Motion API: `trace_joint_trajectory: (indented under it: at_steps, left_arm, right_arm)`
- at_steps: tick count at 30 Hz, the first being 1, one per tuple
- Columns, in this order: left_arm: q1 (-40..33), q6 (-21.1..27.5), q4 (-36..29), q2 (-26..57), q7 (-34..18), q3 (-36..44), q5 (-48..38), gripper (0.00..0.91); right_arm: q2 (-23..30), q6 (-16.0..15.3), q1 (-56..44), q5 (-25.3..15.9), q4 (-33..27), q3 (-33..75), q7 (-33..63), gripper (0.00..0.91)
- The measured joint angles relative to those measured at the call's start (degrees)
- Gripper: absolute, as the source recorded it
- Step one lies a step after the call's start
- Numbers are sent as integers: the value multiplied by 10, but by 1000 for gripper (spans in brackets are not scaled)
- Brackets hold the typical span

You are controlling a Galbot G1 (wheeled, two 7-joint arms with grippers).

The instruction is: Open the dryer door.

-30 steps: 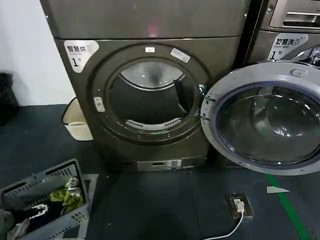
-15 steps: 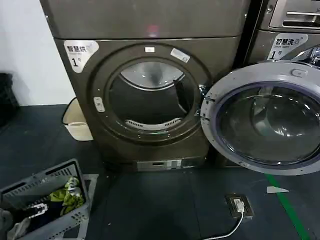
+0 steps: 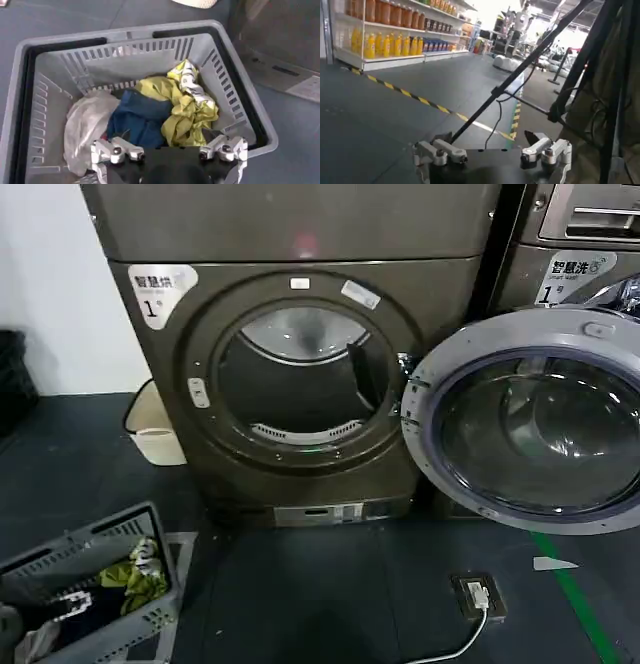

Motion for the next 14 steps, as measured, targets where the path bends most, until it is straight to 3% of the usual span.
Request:
trace_joint_trajectory:
  at_steps: [14]
  left_arm:
    - [5,0,-1,0,1,-4,0,907]
  right_arm:
    - [1,1,1,-1,-1,0,-1,907]
